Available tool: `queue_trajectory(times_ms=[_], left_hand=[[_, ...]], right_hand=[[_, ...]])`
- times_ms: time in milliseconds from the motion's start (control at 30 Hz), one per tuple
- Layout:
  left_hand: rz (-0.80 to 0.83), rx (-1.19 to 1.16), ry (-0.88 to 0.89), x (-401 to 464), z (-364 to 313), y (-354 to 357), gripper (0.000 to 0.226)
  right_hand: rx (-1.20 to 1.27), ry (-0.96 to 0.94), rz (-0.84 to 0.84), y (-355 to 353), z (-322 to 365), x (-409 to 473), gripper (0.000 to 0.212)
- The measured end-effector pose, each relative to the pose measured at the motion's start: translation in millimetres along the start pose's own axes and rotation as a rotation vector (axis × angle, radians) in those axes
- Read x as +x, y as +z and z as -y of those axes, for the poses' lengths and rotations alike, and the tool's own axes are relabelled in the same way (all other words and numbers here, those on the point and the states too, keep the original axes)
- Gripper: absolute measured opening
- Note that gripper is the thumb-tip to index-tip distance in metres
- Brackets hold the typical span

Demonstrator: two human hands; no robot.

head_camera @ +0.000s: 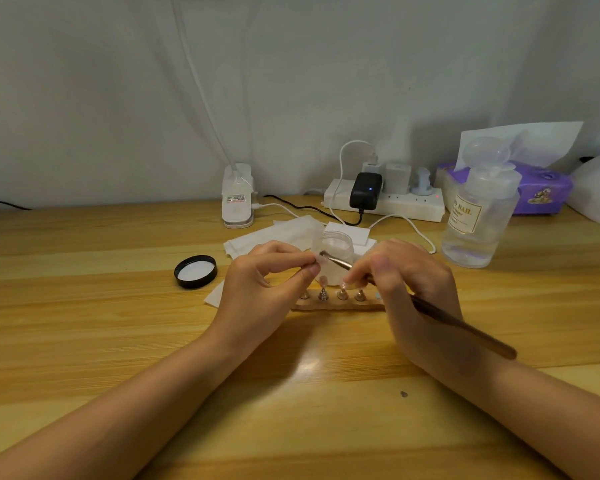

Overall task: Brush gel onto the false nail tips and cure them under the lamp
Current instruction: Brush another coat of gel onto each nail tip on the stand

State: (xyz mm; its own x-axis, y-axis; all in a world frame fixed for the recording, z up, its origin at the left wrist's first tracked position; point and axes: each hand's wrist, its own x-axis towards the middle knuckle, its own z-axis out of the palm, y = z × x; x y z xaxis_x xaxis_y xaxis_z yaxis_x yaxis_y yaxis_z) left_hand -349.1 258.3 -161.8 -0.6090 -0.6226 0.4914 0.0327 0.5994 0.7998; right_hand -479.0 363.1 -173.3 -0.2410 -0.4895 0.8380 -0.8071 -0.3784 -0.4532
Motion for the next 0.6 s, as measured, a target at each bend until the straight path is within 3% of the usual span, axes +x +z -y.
queue_trajectory(times_ms=[600], left_hand=[[-0.019,-0.003,0.011,0.9,0.9,0.8,0.019]], right_hand=[[-0.126,-0.095,0.022,0.1,-1.9,-0.5,0.049]])
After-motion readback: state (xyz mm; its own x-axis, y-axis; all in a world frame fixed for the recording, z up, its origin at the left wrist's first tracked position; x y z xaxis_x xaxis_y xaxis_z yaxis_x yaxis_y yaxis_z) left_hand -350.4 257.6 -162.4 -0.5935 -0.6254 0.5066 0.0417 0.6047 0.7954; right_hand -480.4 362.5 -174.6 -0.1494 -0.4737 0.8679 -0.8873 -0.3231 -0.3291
